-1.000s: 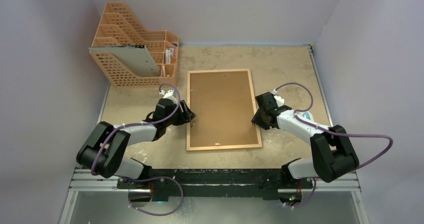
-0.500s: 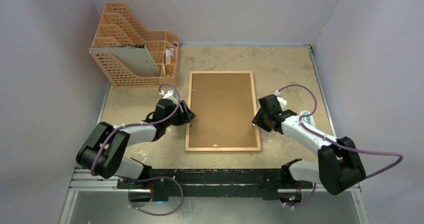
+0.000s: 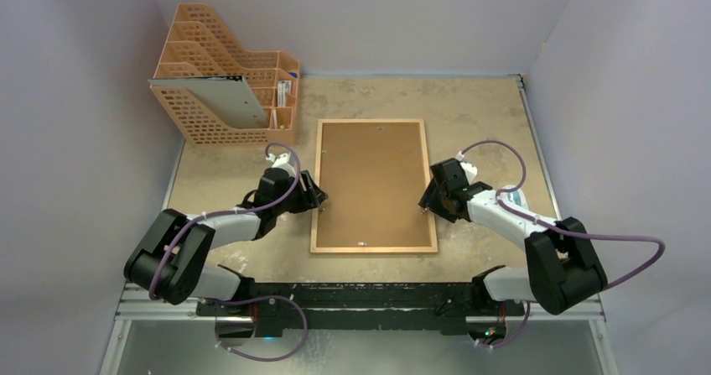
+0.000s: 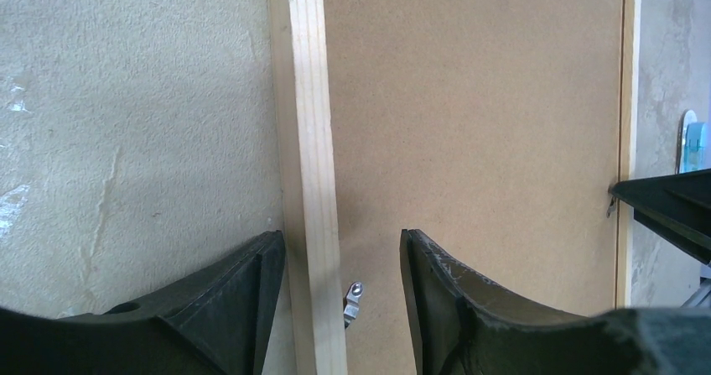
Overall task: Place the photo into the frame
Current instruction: Install the photo frame at the center of the board.
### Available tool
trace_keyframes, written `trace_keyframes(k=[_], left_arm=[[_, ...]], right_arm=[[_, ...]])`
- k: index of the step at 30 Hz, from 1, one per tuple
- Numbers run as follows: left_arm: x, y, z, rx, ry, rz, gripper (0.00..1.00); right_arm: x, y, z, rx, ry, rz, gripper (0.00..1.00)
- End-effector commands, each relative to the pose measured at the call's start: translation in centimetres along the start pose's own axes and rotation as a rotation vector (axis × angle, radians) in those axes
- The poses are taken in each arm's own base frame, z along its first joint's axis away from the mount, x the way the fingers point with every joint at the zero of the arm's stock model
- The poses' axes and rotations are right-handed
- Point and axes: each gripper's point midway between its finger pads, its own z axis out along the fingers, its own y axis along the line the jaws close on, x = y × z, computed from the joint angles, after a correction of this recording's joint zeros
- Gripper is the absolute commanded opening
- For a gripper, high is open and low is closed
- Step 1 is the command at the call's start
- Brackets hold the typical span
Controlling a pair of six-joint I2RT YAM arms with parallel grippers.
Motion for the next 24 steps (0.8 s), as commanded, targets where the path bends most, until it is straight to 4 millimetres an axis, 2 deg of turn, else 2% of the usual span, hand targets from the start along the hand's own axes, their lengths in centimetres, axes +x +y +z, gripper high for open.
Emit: trace_keyframes(k=[1, 3, 5, 8, 17, 18, 22, 24], left_arm=[[4.5, 2.5, -1.1, -0.083, 0.154, -0.035, 0.57], [4.5, 2.4, -1.1, -0.078, 0.159, -0.037, 0.56], [4.6, 2.4, -1.1, -0.076, 0.161, -0.036, 0.56], [4.7, 2.4, -1.0, -0.077, 0.167, -0.036, 0.55], [4.8, 2.0, -0.5, -0.057, 0.181, -0.049, 0.55], [4.8, 2.0, -0.5, -0.059, 0.182, -0.049, 0.55], [4.7, 2.3, -0.7, -0.077, 0.177, -0.042, 0.55], [4.3, 2.7, -0.9, -0.101, 0.164, -0.024, 0.55]], right_arm=[[0.1, 0.2, 0.5, -0.01, 0.016, -0.049, 0.58], [0.5, 0.4, 0.6, -0.022, 0.037, -0.068, 0.5], [0.9, 0.9, 0.4, -0.057, 0.061, -0.098, 0.37], [0.8, 1.3, 0.0, -0.088, 0.07, -0.13, 0.25], [0.2, 2.2, -1.1, -0.183, 0.071, -0.132, 0.12], [-0.2, 2.1, -1.2, -0.181, 0.057, -0.132, 0.15], [-3.5, 3.1, -1.4, -0.155, -0.042, -0.146, 0.52], [-5.6, 3.6, -1.1, -0.116, -0.107, -0.152, 0.6]])
